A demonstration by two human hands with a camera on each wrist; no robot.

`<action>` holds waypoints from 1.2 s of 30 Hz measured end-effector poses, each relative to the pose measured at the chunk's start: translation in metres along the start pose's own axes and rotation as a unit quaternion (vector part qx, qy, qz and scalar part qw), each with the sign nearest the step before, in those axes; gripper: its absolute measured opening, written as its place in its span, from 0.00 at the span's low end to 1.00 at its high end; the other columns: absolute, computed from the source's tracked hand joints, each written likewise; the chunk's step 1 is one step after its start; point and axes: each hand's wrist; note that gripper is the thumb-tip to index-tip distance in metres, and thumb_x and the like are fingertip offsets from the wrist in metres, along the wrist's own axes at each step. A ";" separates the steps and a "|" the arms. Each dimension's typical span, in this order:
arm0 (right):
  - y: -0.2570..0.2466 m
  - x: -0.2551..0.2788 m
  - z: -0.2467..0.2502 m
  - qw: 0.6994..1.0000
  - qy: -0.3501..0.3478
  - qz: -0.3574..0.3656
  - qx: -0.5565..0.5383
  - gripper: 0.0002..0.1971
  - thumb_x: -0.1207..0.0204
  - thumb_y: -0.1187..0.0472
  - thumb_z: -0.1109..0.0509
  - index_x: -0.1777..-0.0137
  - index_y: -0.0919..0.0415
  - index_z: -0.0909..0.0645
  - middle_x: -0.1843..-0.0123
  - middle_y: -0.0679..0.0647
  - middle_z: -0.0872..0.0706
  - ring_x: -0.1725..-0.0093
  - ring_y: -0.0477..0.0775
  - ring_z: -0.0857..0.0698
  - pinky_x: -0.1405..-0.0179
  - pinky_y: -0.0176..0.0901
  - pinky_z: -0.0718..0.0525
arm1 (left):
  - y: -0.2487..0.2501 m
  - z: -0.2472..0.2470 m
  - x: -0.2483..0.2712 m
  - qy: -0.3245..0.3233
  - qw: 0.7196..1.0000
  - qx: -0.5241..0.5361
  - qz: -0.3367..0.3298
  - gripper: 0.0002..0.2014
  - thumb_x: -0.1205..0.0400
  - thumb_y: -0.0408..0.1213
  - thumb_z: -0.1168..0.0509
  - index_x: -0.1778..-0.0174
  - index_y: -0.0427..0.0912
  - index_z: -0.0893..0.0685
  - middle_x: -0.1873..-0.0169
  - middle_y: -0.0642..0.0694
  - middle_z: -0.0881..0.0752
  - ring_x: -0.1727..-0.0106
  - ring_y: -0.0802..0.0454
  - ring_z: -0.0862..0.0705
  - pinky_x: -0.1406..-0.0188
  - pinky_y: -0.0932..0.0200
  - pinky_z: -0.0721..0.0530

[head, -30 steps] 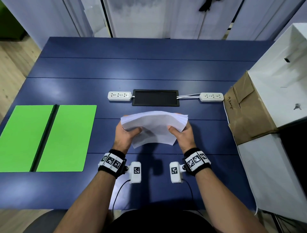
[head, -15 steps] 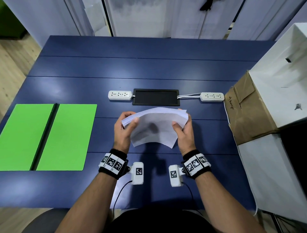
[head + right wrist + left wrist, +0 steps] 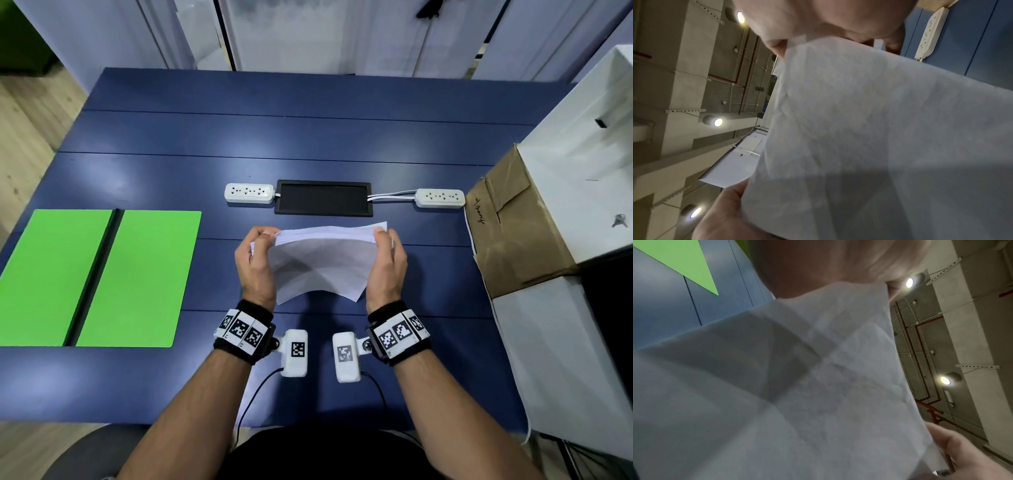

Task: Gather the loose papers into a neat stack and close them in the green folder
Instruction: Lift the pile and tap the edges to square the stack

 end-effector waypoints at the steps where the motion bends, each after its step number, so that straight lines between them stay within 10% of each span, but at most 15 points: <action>1: -0.001 0.001 -0.001 1.000 -0.002 0.005 0.004 0.16 0.20 0.44 0.34 0.66 0.49 0.28 0.69 0.41 0.28 0.64 0.49 0.30 0.60 0.47 0.30 | 0.000 -0.001 0.000 -0.002 1.000 -0.001 0.002 0.08 0.20 0.35 0.38 0.61 0.35 0.16 0.65 0.50 0.18 0.59 0.51 0.23 0.55 0.55 0.27; 16: -0.001 -0.001 -0.004 0.998 -0.045 0.027 0.031 0.14 0.25 0.41 0.29 0.48 0.50 0.18 0.56 0.42 0.13 0.56 0.44 0.17 0.51 0.39 0.20 | -0.001 0.002 -0.001 -0.028 1.000 0.011 0.008 0.16 0.19 0.42 0.34 0.58 0.28 0.18 0.63 0.45 0.18 0.59 0.50 0.22 0.55 0.54 0.26; 20: 0.008 -0.001 0.006 0.986 -0.096 0.077 0.115 0.23 0.27 0.62 0.20 0.34 0.56 0.24 0.45 0.37 0.17 0.51 0.27 0.18 0.49 0.21 0.25 | -0.006 0.008 0.003 -0.058 0.998 -0.009 -0.035 0.27 0.23 0.58 0.29 0.50 0.32 0.16 0.58 0.46 0.17 0.58 0.55 0.19 0.55 0.60 0.22; 23: 0.023 -0.009 0.015 0.988 -0.101 0.070 0.096 0.22 0.25 0.65 0.23 0.33 0.54 0.25 0.42 0.41 0.17 0.44 0.36 0.16 0.39 0.32 0.20 | -0.019 0.018 0.006 -0.073 0.995 -0.042 -0.059 0.34 0.30 0.66 0.25 0.41 0.41 0.17 0.49 0.44 0.16 0.48 0.53 0.16 0.46 0.60 0.18; 28: 0.064 -0.024 0.025 0.990 -0.120 -0.030 0.070 0.33 0.32 0.43 0.19 0.31 0.59 0.20 0.42 0.48 0.08 0.41 0.47 0.10 0.39 0.43 0.14 | -0.050 0.023 0.002 -0.070 0.994 -0.059 0.065 0.27 0.30 0.41 0.15 0.37 0.40 0.15 0.45 0.45 0.08 0.45 0.46 0.09 0.39 0.46 0.12; 36: 0.103 -0.032 0.022 0.984 -0.120 -0.092 0.094 0.17 0.26 0.64 0.20 0.38 0.64 0.15 0.46 0.52 0.07 0.46 0.50 0.09 0.47 0.37 0.16 | -0.067 0.031 -0.007 -0.097 0.976 -0.067 0.185 0.23 0.34 0.29 0.25 0.41 0.32 0.13 0.52 0.41 0.08 0.53 0.47 0.12 0.49 0.49 0.14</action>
Point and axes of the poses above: each hand's wrist, its own x-axis away from the middle knuckle, its own z-axis out of the back of the hand, y = z × x
